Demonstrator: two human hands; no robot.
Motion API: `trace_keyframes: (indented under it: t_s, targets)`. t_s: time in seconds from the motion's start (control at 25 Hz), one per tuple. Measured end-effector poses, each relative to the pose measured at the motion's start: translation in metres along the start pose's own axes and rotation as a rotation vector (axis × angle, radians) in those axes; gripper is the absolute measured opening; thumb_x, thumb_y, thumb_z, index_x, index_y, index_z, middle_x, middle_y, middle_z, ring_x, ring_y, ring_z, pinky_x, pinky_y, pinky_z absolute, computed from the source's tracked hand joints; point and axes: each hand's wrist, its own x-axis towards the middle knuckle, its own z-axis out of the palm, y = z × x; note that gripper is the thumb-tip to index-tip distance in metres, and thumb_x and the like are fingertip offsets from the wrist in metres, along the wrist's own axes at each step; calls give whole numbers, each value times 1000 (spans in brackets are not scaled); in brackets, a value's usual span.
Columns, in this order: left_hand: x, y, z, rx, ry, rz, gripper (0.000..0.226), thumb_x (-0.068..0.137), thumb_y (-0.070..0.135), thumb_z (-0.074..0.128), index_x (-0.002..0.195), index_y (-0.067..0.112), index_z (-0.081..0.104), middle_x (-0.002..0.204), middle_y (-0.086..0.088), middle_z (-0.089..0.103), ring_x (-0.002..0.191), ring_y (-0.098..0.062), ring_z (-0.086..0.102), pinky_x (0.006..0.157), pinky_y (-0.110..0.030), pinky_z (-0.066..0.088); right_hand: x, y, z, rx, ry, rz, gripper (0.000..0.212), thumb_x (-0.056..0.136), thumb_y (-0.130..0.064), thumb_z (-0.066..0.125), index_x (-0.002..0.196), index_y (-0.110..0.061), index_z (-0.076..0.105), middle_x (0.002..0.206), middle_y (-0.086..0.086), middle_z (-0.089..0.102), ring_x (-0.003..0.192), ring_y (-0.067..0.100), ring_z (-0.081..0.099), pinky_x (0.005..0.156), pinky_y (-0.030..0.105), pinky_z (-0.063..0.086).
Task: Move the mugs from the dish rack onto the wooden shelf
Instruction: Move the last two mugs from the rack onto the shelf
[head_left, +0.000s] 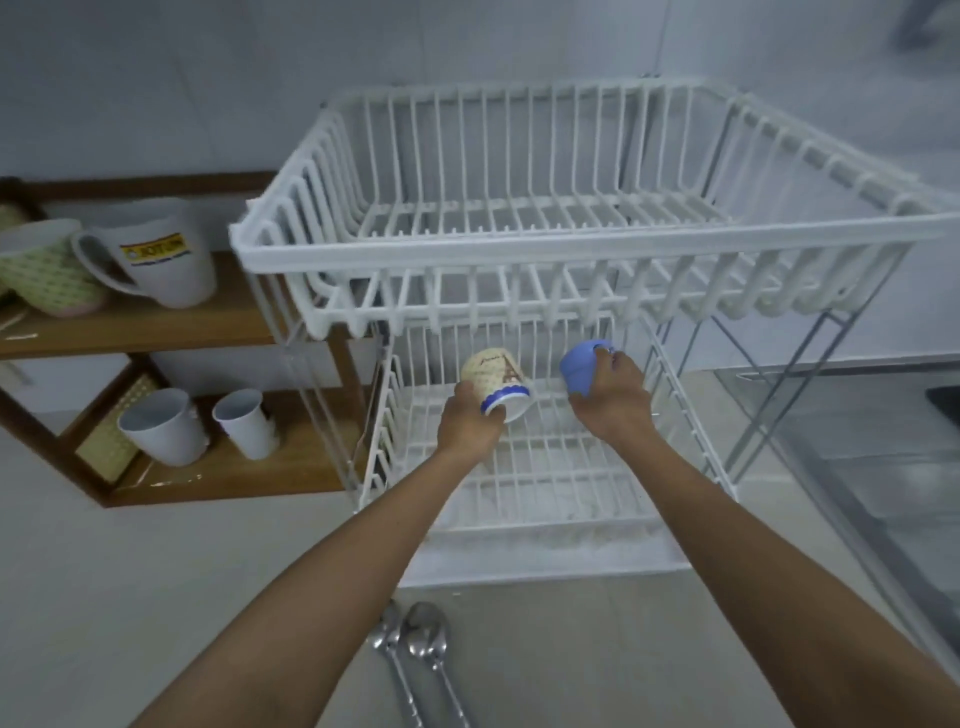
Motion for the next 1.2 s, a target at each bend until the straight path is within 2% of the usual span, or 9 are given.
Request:
trace_keyframes:
  t_s: [0.16,0.36,0.6,0.68,0.76,0.84,0.96,1.08,1.2]
  targets:
    - [42,17,16,14,55,-147,80,87,45,59,144,5,19,143,-21,39,122,-38,48,97,-41,47,29,9,12,-31,-112,91,87,83,-35,66,150,-21,12,146,21,27,123,44,41,97,47,40]
    - [69,19,38,-352,95,-352,113,68,49,77,146,13,4,140,-12,43,122,-33,50,95,-50,49,46,7,18,-105,-179,197,107,74,-40,78,150,-29,3,141,23,29,118,44,45,89,49,47]
    - [55,14,36,-365,197,-211,100,65,34,82,141,16,18,130,-10,50,111,-28,54,91,-44,52,42,14,19,-32,-115,160,95,69,-36,80,143,-31,21,129,17,40,111,40,50,83,43,48]
    - [30,14,25,-426,150,-191,92,67,35,81,138,22,24,124,-4,52,103,-24,57,80,-39,55,39,15,15,35,-81,130,91,66,-36,80,139,-31,27,123,16,46,105,39,56,77,40,47]
    - [-6,10,10,-580,5,-218,77,73,34,78,133,26,31,122,2,57,98,-19,63,70,-36,57,31,18,10,229,-28,102,93,62,-33,82,136,-26,26,116,16,52,98,38,61,71,38,46]
    - [-46,0,-7,-712,-171,-190,61,81,29,71,132,25,37,121,-1,63,95,-18,68,72,-38,59,11,17,3,634,54,58,93,58,-26,83,131,-24,25,103,12,58,86,33,64,65,36,50]
    - [-105,-24,-37,-916,-364,-197,52,75,27,67,122,22,47,104,-4,74,88,-20,73,70,-40,61,-38,17,-11,1068,134,34,82,62,-24,87,121,-34,30,98,-14,54,81,4,62,64,24,49]
    - [-155,-57,-72,-1127,-499,-250,64,57,37,81,115,17,62,103,-7,76,89,-22,73,67,-41,62,-90,21,-12,1327,-64,-39,52,69,-32,81,114,-29,55,110,0,70,98,24,69,79,40,57]
    - [-184,-99,-114,-1182,-562,-212,78,39,41,94,111,21,72,114,-8,72,97,-24,70,69,-36,60,-142,4,-5,1372,-300,-109,55,64,-32,77,116,-23,65,110,8,74,97,29,71,72,37,60]
